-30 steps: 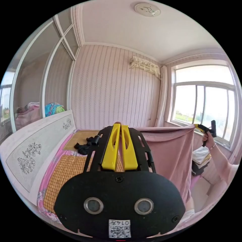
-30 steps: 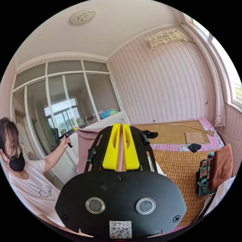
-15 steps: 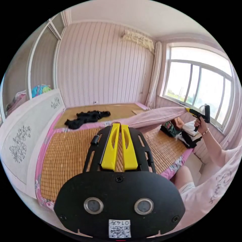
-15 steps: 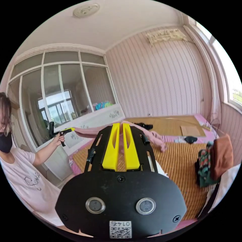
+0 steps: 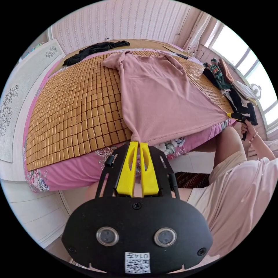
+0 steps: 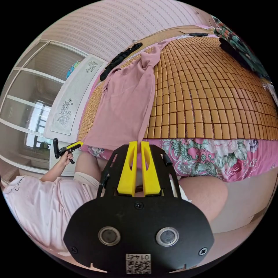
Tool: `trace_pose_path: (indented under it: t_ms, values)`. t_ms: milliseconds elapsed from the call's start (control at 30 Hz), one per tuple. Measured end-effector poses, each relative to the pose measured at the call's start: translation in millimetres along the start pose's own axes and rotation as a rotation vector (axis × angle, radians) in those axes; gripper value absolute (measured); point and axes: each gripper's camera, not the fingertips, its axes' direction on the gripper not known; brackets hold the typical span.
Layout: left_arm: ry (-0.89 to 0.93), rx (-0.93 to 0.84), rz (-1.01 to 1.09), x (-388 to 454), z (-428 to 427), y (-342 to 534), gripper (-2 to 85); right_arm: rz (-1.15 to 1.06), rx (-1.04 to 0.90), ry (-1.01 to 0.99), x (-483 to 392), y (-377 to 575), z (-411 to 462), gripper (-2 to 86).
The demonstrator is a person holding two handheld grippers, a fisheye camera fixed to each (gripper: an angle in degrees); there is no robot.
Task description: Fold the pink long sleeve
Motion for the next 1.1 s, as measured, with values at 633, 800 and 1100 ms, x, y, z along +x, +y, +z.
trace_pose_path:
  t_ms: [633, 800, 1100]
  values:
    - [-0.035, 0.119, 0.057, -5.8, 35.2, -10.2, 4.7, 0.017, 0.149, 0.191, 23.6, -87.8, -32.6, 14.7]
    - [0.097, 0.169, 0.140, 18.8, 98.9, -120.9, 4.8, -0.091, 0.216, 0.186, 29.4, -226.1, -11.5, 14.3]
    - [0.244, 0.129, 0.255, 84.7, 180.0, -284.8, 4.4, -0.021, 0.016, 0.053, 64.0, -429.0, 100.9, 1.9]
